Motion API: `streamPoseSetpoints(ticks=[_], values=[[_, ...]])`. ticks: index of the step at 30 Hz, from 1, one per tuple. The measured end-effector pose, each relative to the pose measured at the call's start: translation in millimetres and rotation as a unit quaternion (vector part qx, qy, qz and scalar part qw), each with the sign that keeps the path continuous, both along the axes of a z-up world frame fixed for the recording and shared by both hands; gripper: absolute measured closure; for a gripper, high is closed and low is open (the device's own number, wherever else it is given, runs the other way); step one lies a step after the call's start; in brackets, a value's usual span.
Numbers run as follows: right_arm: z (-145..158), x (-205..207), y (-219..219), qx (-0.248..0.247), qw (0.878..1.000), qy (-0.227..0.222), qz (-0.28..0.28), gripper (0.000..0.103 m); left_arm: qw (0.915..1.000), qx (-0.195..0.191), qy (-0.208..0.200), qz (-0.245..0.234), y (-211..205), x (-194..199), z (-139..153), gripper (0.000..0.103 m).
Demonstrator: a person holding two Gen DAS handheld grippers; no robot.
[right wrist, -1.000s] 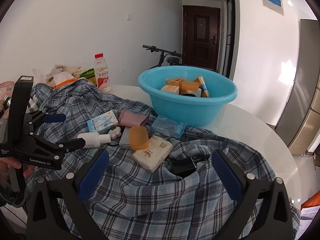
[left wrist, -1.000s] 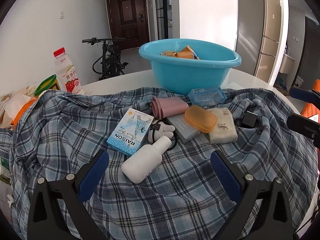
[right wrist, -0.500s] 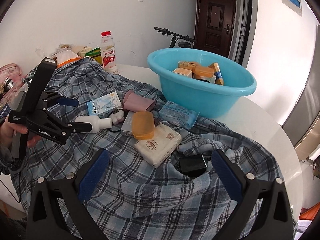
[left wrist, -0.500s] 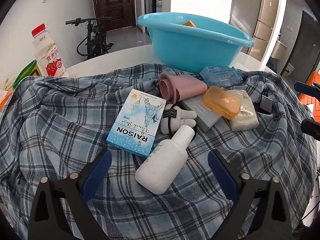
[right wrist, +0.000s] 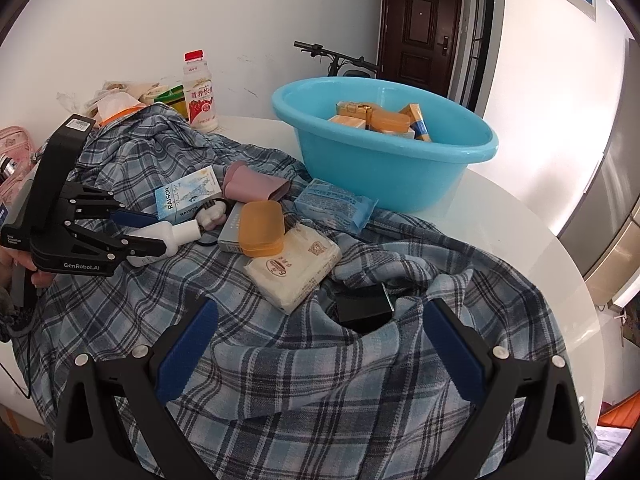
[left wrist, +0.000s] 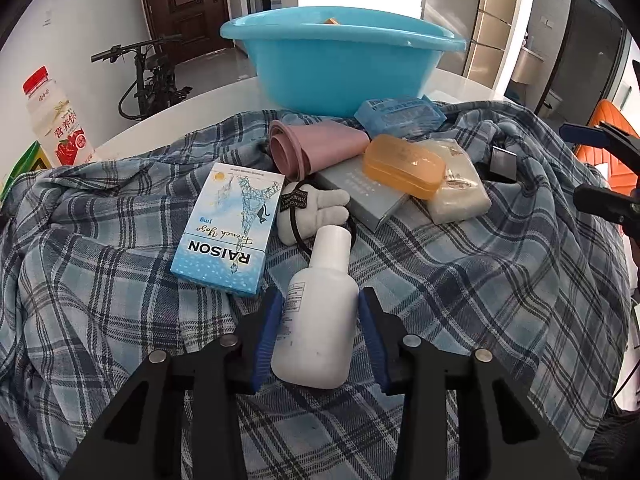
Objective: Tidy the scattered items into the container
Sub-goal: 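Lower the left gripper onto the white lotion bottle and close it, then grasp the orange soap box with the right gripper while the left gripper holds the bottle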
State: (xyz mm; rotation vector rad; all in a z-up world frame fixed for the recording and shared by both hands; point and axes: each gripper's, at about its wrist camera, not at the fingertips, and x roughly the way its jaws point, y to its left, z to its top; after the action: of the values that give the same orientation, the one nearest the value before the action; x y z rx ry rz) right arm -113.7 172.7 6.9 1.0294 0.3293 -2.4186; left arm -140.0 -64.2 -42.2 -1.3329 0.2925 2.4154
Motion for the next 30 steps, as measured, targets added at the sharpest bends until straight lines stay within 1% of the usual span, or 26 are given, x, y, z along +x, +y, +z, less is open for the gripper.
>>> streamPoseSetpoints(ticks=[3, 5, 7, 8, 9, 10, 11, 13, 14, 16, 20, 24, 27, 30], values=[[-2, -1, 1, 0.002, 1.000, -0.004, -0.002, 0.001, 0.9998, -0.017, 0.012, 0.001, 2, 2, -1, 0.061], [-2, -1, 1, 0.005, 1.000, -0.002, -0.002, 0.001, 0.9997, -0.020, 0.010, 0.005, 2, -1, -4, 0.057], [-1, 0, -1, 0.006, 1.000, 0.001, 0.000, 0.001, 0.9997, -0.024, -0.002, 0.004, 4, -4, -9, 0.048], [-1, 0, -1, 0.006, 1.000, 0.002, 0.001, 0.001, 0.9995, -0.029, -0.009, 0.002, 4, -6, -12, 0.038], [0, 0, -2, 0.008, 1.000, 0.005, 0.002, 0.001, 0.9993, -0.035, -0.002, 0.011, 4, -6, -14, 0.039], [1, 1, -2, 0.010, 1.000, 0.007, 0.003, 0.001, 0.9992, -0.034, 0.010, 0.020, 2, -5, -12, 0.042], [1, 1, -3, 0.011, 1.000, 0.009, 0.003, 0.001, 0.9993, -0.023, 0.015, 0.026, -1, -6, -9, 0.060], [2, 1, -3, 0.013, 1.000, 0.009, 0.003, 0.001, 0.9981, 0.007, 0.013, 0.060, -12, -9, -4, 0.060], [1, 0, -3, 0.013, 1.000, 0.008, 0.003, 0.001, 0.9965, 0.014, 0.014, 0.081, -17, -9, -2, 0.060], [1, -1, -2, 0.008, 1.000, 0.003, 0.002, 0.003, 0.9937, 0.005, 0.011, 0.112, -22, -8, 1, 0.060], [5, -4, -8, -0.009, 1.000, -0.008, 0.019, 0.006, 0.9940, 0.002, 0.020, 0.107, -25, 6, 16, 0.061], [10, -11, -28, -0.014, 0.999, -0.006, 0.045, 0.011, 0.9946, 0.012, 0.019, 0.101, -25, 14, 28, 0.061], [7, -23, -46, -0.014, 0.998, -0.018, 0.063, 0.013, 0.9949, 0.014, 0.026, 0.096, -21, 18, 32, 0.061], [0, -38, -63, -0.006, 0.997, -0.026, 0.072, 0.017, 0.9953, 0.011, 0.030, 0.091, -15, 17, 32, 0.061]])
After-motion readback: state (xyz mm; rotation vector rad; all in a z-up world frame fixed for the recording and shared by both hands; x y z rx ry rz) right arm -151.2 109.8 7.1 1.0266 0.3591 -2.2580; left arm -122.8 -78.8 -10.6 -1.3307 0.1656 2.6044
